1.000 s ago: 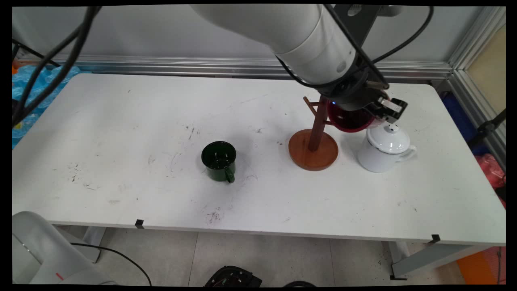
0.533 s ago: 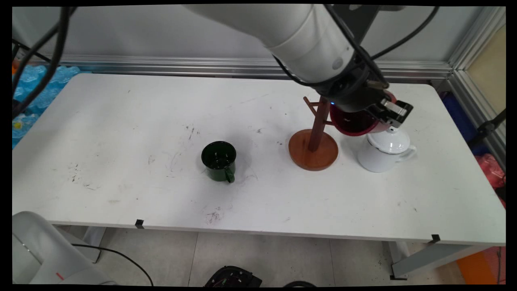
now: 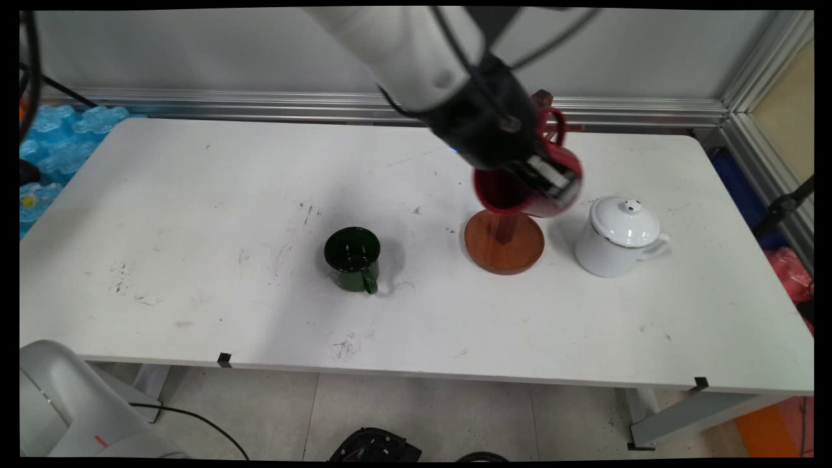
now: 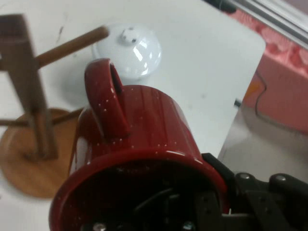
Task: Place the picked object on the table
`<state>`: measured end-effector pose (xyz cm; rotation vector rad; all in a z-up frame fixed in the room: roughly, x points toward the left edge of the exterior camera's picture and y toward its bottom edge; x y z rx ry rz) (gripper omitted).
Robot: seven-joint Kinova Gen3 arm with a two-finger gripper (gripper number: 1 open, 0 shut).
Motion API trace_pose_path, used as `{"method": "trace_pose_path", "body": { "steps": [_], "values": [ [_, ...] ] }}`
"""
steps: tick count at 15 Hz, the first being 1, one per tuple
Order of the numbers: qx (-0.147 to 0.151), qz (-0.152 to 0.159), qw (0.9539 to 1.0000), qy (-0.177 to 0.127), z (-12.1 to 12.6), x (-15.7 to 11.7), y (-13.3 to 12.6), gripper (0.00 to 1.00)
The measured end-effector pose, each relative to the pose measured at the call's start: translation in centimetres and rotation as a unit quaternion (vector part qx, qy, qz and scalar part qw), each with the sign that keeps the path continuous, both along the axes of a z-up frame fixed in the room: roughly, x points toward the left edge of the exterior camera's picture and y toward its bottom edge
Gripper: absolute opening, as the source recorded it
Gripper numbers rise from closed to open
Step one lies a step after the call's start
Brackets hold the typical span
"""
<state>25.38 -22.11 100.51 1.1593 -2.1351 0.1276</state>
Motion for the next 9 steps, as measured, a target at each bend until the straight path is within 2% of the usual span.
{"method": "trace_pose_path", "body": {
  "steps": [3, 5, 9],
  "values": [
    [0.004, -0.037, 0.9989, -0.028, 1.3, 3.7, 0.3, 0.0],
    [0.003, -0.064, 0.9966, -0.051, 2.3, 6.5, 0.4, 0.0],
    [0.0, -0.087, 0.9911, -0.101, 3.3, 11.4, -0.9, 0.0]
  ]
}}
